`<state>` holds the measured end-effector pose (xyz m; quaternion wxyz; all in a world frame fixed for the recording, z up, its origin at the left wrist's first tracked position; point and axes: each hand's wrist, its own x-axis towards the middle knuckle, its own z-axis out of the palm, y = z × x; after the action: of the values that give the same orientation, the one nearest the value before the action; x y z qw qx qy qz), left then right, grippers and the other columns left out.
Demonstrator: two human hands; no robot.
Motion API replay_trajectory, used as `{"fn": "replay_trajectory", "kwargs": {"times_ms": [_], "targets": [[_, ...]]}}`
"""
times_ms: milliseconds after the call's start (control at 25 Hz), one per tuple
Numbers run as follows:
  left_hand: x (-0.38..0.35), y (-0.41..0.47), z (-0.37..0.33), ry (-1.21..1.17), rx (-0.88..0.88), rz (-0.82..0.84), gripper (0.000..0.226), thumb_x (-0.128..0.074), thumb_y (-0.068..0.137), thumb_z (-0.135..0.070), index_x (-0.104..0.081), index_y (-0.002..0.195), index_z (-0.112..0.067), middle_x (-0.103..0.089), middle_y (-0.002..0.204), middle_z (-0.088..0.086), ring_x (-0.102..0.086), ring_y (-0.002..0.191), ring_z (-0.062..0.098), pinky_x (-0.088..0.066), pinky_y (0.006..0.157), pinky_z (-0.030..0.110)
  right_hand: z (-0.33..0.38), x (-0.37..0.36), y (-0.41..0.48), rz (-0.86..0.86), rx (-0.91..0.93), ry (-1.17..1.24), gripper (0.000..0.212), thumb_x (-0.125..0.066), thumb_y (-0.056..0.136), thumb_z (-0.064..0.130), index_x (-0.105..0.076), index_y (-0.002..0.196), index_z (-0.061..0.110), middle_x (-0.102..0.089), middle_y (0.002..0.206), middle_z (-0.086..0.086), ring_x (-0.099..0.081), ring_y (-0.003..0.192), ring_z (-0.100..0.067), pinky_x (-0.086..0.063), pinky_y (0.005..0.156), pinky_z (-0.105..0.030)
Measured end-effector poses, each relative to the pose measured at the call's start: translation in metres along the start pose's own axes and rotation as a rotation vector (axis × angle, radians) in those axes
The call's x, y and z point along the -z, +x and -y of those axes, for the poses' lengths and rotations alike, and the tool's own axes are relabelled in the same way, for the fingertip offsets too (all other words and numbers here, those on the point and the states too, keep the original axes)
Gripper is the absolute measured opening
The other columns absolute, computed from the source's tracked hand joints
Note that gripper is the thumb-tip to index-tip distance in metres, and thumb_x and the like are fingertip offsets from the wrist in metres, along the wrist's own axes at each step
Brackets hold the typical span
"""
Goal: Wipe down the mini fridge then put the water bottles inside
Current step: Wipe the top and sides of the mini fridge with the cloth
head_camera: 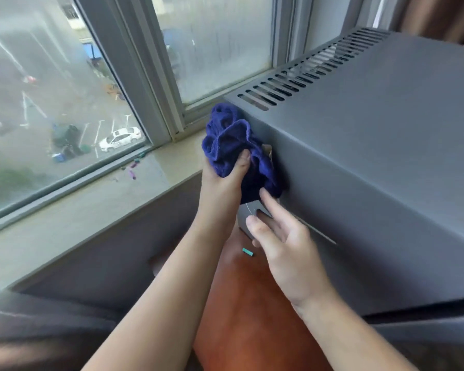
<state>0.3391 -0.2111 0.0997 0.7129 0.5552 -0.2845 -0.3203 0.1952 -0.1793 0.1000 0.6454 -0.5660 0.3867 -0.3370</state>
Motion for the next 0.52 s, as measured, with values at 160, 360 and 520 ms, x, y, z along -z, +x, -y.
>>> {"fn": "replay_trajectory", "kwargs": {"times_ms": [160,360,520], "targets": [[-0.013,-0.044,0.031,0.057,0.063,0.021,0.064,-0.08,0.082,-0.037,-0.048,0.135,-0.023,-0.068,0.135,0.01,-0.065,0.128,0.029,-0.046,0.114,0.057,-0.023,0.022,-0.034,-0.142,-0.08,0.127,0.043,-0.067,0.096,0.02,-0.059,0.136,0.034,-0.072,0.114,0.033,-0.065,0.118,0.004,-0.053,0.105,-0.042],[-0.042,-0.134,0.075,0.139,0.146,0.127,0.075,-0.078,0.081,-0.038,-0.038,0.143,-0.024,-0.066,0.132,-0.009,-0.063,0.127,0.012,-0.046,0.116,0.048,-0.063,0.061,-0.076,-0.466,-0.402,0.679,0.025,-0.056,0.101,0.019,-0.071,0.12,0.013,-0.076,0.12,-0.012,-0.068,0.115,-0.034,-0.052,0.096,-0.046],[-0.053,-0.193,0.091,0.13,0.257,0.27,0.083,-0.075,0.088,-0.033,-0.028,0.156,-0.029,-0.059,0.148,-0.012,-0.055,0.139,0.008,-0.042,0.12,0.039,-0.07,0.093,-0.106,-0.415,-0.516,0.89,0.043,-0.052,0.1,0.042,-0.069,0.13,0.016,-0.073,0.129,-0.01,-0.07,0.117,-0.025,-0.049,0.1,-0.039]]}}
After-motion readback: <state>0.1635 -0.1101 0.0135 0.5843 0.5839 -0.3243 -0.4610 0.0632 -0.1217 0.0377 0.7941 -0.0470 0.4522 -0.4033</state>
